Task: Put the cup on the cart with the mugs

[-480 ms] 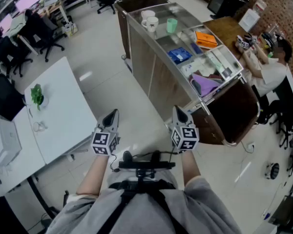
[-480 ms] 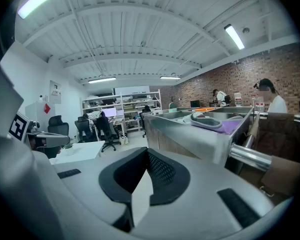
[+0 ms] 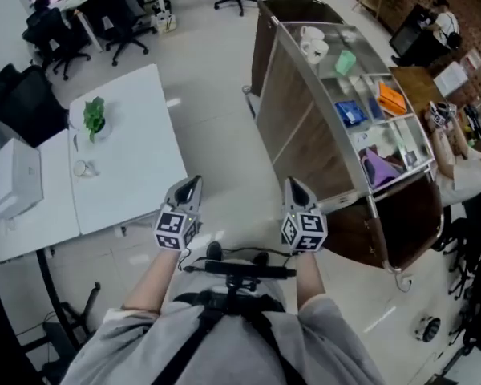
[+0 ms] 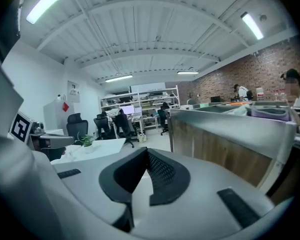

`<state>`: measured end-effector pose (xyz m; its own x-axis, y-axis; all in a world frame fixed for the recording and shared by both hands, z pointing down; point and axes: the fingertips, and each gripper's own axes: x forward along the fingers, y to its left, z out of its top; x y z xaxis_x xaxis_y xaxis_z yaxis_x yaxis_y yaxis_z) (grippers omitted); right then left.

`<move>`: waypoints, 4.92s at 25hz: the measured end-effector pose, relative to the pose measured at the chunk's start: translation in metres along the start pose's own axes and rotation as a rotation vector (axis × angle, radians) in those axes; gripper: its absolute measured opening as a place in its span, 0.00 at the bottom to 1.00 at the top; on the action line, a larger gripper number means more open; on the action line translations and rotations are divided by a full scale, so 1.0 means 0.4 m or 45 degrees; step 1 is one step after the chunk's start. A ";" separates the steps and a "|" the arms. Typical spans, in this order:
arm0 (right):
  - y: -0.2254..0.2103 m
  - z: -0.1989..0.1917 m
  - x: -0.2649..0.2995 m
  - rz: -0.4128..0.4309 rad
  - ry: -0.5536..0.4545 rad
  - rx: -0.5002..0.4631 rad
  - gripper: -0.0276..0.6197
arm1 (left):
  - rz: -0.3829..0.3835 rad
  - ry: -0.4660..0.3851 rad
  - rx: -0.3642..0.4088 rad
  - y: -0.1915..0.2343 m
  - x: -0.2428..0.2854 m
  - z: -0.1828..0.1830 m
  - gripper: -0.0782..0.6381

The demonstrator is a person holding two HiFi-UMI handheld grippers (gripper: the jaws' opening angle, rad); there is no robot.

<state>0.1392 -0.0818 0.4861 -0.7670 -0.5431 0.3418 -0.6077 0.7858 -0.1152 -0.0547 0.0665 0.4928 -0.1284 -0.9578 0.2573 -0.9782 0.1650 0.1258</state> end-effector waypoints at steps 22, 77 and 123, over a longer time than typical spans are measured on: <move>0.659 0.009 0.356 0.837 0.176 -0.287 0.05 | 0.586 -0.026 -0.180 0.430 -0.273 -0.046 0.11; 1.577 -0.341 0.879 0.902 0.460 -0.521 0.05 | -0.071 1.036 0.427 1.448 -0.383 -0.568 0.77; 1.504 -0.266 0.761 0.921 0.438 -0.530 0.05 | 0.287 0.655 0.137 1.328 -0.487 -0.324 0.67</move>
<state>-0.4377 0.2571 0.6202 -0.7880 0.1917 0.5851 0.1745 0.9809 -0.0863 -0.5282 0.3713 0.6337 -0.2662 -0.6596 0.7029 -0.9505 0.3009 -0.0776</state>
